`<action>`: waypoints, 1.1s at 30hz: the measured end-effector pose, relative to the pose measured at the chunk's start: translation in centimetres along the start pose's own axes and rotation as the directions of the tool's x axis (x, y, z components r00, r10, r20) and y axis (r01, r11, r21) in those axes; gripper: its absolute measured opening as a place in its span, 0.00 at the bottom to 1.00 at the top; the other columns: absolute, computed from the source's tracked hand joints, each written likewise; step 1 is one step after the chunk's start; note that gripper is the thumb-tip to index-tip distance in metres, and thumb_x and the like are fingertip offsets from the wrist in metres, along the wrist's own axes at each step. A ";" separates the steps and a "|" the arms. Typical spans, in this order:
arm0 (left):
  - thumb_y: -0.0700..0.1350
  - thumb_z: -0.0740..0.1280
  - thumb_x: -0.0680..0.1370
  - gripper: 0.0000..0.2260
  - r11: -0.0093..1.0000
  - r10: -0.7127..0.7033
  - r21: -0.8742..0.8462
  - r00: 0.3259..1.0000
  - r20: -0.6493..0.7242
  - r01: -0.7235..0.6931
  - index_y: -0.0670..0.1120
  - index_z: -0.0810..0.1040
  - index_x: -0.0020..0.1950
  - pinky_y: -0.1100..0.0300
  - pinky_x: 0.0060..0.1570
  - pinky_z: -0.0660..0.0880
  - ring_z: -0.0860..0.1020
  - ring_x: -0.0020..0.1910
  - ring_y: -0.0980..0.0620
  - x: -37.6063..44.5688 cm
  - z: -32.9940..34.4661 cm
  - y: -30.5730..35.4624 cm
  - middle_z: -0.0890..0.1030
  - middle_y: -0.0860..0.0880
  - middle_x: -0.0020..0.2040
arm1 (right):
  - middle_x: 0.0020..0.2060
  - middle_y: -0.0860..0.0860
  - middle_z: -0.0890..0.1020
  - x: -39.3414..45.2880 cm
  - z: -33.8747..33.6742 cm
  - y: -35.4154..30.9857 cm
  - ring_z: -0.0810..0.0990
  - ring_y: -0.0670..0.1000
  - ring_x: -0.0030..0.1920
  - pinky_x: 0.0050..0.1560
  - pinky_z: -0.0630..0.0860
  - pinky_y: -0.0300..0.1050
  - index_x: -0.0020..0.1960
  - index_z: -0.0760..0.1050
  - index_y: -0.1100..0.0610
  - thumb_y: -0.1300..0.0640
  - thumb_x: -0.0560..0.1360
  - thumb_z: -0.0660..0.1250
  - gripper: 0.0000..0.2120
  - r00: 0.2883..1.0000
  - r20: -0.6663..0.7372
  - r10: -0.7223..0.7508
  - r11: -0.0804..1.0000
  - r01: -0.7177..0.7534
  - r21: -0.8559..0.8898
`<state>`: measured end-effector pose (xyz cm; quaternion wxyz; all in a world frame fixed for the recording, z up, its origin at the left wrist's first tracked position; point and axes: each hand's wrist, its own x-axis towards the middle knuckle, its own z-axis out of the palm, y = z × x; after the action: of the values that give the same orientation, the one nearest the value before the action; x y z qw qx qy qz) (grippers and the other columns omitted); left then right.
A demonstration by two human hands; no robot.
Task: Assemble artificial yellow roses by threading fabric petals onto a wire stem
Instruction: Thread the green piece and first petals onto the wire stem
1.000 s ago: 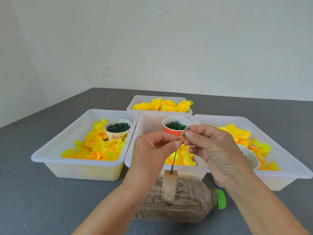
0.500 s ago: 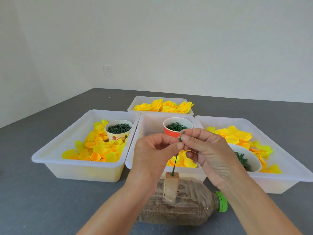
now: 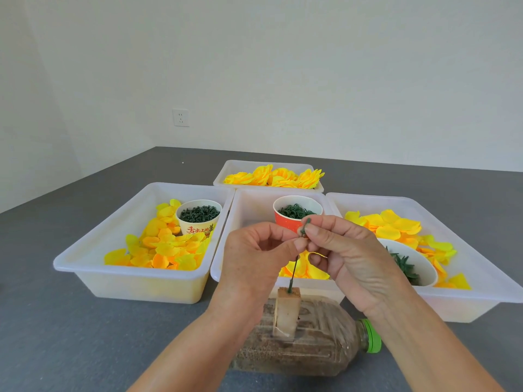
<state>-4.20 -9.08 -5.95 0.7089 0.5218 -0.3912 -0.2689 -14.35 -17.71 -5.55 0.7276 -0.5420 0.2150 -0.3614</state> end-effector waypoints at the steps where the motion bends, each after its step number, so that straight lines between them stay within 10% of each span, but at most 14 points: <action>1: 0.34 0.73 0.69 0.06 1.000 0.000 0.001 1.000 0.000 0.000 0.44 0.81 0.34 0.69 0.30 0.72 0.76 0.30 0.57 0.0 0.0 0.0 0.80 0.50 0.28 | 0.29 0.49 0.82 0.0 0.0 0.0 0.77 0.42 0.27 0.27 0.73 0.33 0.36 0.84 0.55 0.58 0.59 0.71 0.07 1.000 0.003 -0.001 1.000 0.001 0.002; 19: 0.31 0.72 0.68 0.08 0.999 0.005 0.043 1.000 0.007 -0.005 0.43 0.81 0.33 0.69 0.30 0.71 0.76 0.29 0.57 0.1 -0.2 -0.2 0.80 0.50 0.28 | 0.35 0.50 0.85 -0.2 -0.8 -0.4 0.81 0.43 0.34 0.36 0.75 0.32 0.38 0.83 0.57 0.68 0.65 0.72 0.08 0.944 0.129 -0.304 0.886 0.330 -0.325; 33: 0.28 0.66 0.71 0.12 0.991 -0.083 0.108 0.997 0.004 0.082 0.43 0.82 0.37 0.71 0.32 0.72 0.78 0.32 0.58 -0.2 -1.2 -0.5 0.82 0.51 0.32 | 0.34 0.53 0.84 -0.8 -1.3 2.2 0.79 0.45 0.35 0.40 0.77 0.38 0.38 0.82 0.56 0.68 0.66 0.73 0.08 0.965 0.174 -0.195 0.841 0.256 -0.476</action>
<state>-3.30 -8.48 -6.68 0.6662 0.5739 -0.3862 -0.2786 -15.14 -17.64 -8.07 0.5283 -0.7521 0.1911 -0.3446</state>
